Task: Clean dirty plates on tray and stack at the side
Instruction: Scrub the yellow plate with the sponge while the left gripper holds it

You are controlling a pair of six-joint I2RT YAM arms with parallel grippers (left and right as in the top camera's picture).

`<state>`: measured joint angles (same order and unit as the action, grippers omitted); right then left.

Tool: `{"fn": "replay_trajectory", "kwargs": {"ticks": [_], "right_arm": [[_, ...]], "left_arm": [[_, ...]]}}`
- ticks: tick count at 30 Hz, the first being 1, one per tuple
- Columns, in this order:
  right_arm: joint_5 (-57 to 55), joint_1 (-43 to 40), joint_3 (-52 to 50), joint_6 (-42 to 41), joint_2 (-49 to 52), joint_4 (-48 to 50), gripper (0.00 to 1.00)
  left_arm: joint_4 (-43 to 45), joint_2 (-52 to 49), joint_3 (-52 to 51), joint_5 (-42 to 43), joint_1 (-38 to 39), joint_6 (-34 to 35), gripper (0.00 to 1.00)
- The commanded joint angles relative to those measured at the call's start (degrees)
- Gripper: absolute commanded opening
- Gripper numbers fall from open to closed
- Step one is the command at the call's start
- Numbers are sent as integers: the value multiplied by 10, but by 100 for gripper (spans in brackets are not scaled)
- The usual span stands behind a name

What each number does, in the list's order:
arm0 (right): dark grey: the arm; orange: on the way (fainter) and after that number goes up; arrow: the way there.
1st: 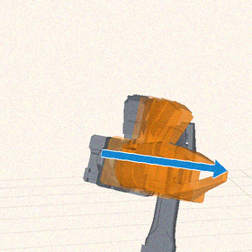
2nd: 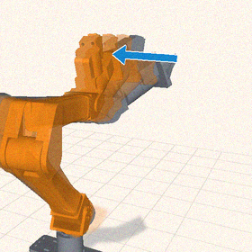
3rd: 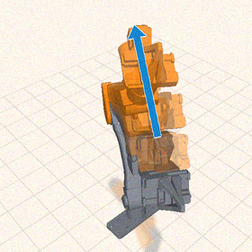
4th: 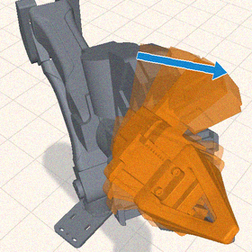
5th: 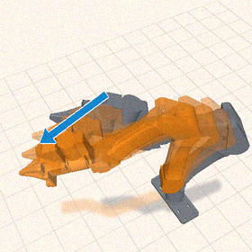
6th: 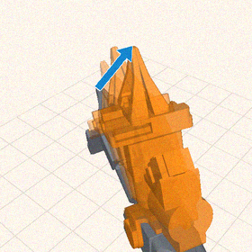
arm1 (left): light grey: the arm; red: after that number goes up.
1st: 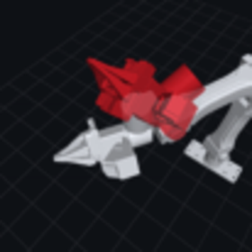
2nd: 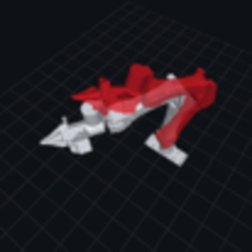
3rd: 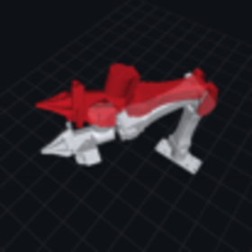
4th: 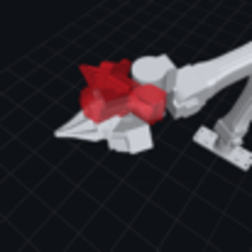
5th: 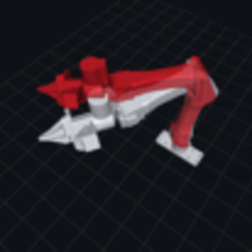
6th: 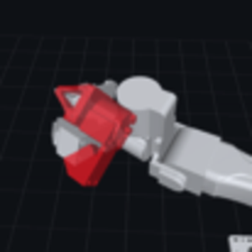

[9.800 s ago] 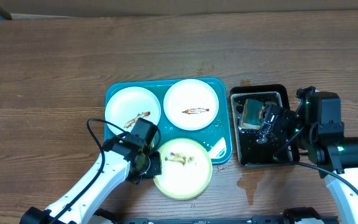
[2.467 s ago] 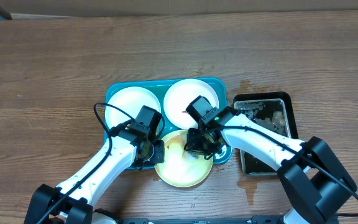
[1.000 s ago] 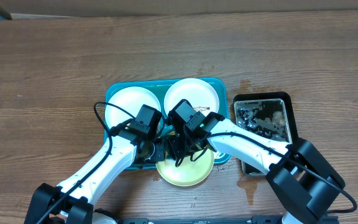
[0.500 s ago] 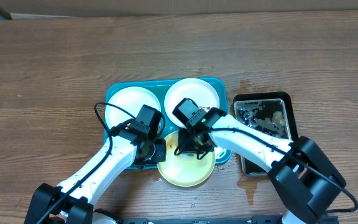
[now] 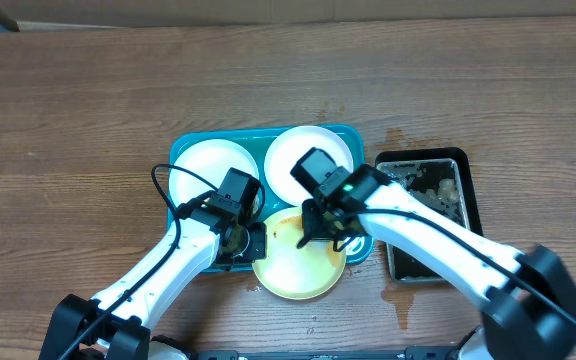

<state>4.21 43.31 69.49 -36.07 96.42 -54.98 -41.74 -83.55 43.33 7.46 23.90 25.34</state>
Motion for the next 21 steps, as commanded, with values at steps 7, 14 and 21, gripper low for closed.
{"fn": "replay_trajectory", "kwargs": {"ticks": [7,14,21], "right_arm": [[-12,-16,18,63,-49,-10,4],[-12,-17,18,55,-49,-22,4],[-12,-17,18,62,-49,-39,4]], "left_arm": [[13,-5,2,11,-2,10,4],[21,-5,-8,10,-2,9,4],[0,-5,-9,-57,-4,9,4]]}}
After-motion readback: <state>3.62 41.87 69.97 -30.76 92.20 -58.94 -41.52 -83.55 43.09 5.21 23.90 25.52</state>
